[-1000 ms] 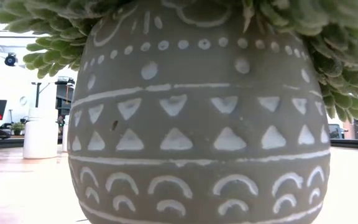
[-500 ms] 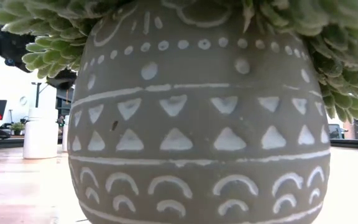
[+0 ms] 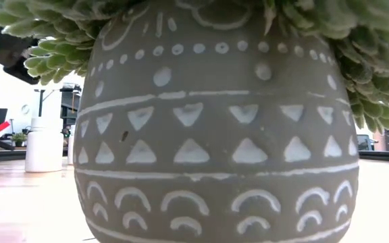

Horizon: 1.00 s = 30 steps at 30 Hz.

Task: Pick and place pill bottles into a basket
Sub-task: Put the white pill bottle into the orange bin

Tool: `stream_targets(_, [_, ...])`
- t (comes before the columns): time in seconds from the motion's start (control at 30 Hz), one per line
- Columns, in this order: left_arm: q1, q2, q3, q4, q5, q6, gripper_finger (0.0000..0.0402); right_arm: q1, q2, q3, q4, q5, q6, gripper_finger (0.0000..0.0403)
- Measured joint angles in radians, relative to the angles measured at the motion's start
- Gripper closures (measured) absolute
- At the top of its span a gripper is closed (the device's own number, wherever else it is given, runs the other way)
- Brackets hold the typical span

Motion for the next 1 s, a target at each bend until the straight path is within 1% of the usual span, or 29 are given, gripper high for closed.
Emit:
stream_targets(0.17, [-0.150, 0.114, 0.067, -0.001, -0.253, -0.107, 0.0217, 0.000, 0.000, 0.000, 0.000, 0.000, 0.000, 0.0209])
stream_targets(0.23, [-0.191, 0.169, 0.113, -0.001, -0.331, -0.111, 0.0217, 0.000, 0.000, 0.000, 0.000, 0.000, 0.000, 0.0209])
stream_targets(0.3, [-0.220, 0.228, 0.167, -0.005, -0.381, -0.110, 0.0217, 0.000, 0.000, 0.000, 0.000, 0.000, 0.000, 0.0209])
stream_targets(0.4, [-0.250, 0.316, 0.272, -0.067, -0.433, -0.123, 0.0217, 0.000, 0.000, 0.000, 0.000, 0.000, 0.000, 0.0209])
stream_targets(0.47, [-0.261, 0.372, 0.357, -0.176, -0.473, -0.187, 0.0217, 0.000, 0.000, 0.000, 0.000, 0.000, 0.000, 0.0209])
stream_targets(0.6, [-0.271, 0.495, 0.562, -0.551, -0.550, -0.432, 0.0217, 0.000, 0.000, 0.000, 0.000, 0.000, 0.000, 0.0209])
stream_targets(0.73, [-0.272, 0.633, 0.762, -0.868, -0.568, -0.659, 0.0217, 0.000, 0.000, 0.000, 0.000, 0.000, 0.000, 0.0209])
stream_targets(0.83, [-0.272, 0.728, 0.889, -1.008, -0.576, -0.790, 0.0217, 0.000, 0.000, 0.000, 0.000, 0.000, 0.000, 0.0209])
stream_targets(1.0, [-0.274, 0.866, 1.047, -1.153, -0.597, -0.965, 0.0217, 0.000, 0.000, 0.000, 0.000, 0.000, 0.000, 0.0209])
